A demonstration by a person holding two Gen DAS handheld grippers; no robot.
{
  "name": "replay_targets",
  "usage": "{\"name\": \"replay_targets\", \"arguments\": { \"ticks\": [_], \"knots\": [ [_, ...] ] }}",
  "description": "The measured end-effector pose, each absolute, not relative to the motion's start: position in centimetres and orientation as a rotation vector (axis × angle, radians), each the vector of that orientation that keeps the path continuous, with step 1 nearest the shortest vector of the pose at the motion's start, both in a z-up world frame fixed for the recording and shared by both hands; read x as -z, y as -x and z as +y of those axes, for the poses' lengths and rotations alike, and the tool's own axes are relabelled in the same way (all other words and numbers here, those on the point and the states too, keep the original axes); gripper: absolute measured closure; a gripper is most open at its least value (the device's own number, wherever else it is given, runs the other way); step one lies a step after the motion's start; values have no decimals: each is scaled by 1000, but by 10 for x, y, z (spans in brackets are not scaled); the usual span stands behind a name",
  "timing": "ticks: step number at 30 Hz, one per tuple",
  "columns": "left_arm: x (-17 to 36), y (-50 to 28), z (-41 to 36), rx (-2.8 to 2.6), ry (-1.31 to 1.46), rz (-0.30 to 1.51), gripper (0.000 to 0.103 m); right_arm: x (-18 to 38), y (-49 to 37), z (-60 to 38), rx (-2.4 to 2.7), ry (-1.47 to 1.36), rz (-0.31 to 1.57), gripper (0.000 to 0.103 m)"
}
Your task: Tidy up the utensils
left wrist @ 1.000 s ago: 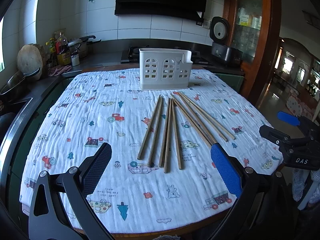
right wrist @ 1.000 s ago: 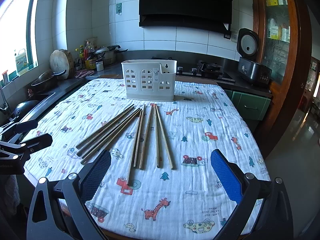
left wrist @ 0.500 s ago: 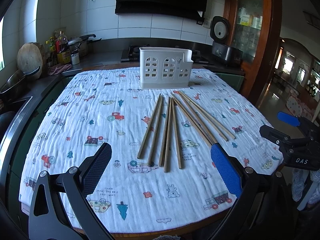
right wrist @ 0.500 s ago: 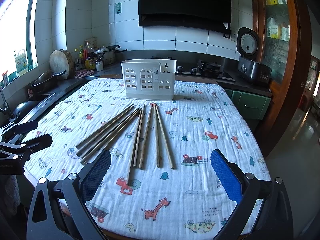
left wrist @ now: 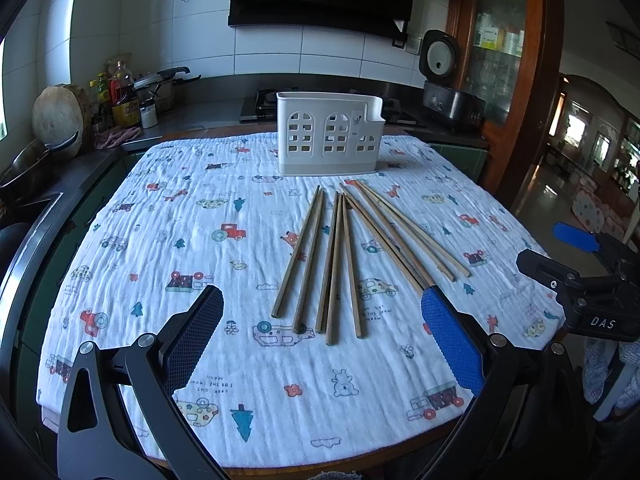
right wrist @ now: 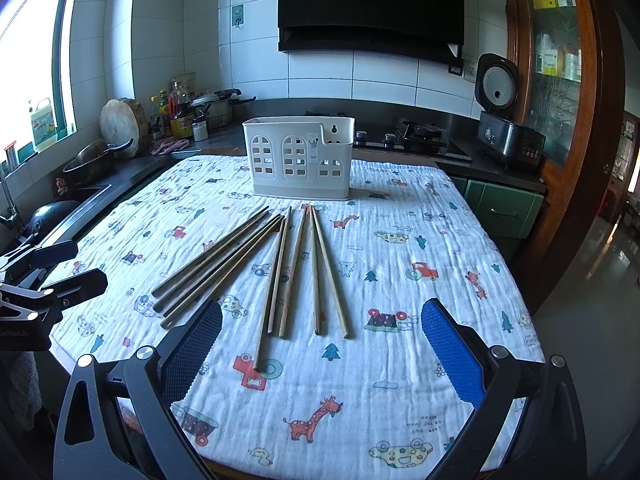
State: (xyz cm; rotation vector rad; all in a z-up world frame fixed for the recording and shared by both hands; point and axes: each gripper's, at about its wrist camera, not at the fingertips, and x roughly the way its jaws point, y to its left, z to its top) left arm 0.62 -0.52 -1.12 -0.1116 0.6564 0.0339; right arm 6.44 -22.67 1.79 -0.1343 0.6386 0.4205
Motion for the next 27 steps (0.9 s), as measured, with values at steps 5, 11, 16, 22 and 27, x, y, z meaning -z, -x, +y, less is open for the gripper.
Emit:
{"name": "replay_targets", "arguments": {
  "ticks": [5,11,16,22,27],
  "knots": [
    [14,-12,-5,-33,114,670,5,-14,-65,-223,-420,136,645,6],
    [15,-15,-5,-29,115,676,5,-13,-70,-223,-425,138,656,6],
    [17,-18,-4,-29,117,683,5,-11,-74,-220,-430,138,665,6],
    [18,-26,0,-34,124,696,5,-8,-80,-218,-432,143,676,6],
    [21,-31,5,-41,135,710,5,-6,-84,-218,-434,146,682,6]
  ]
}}
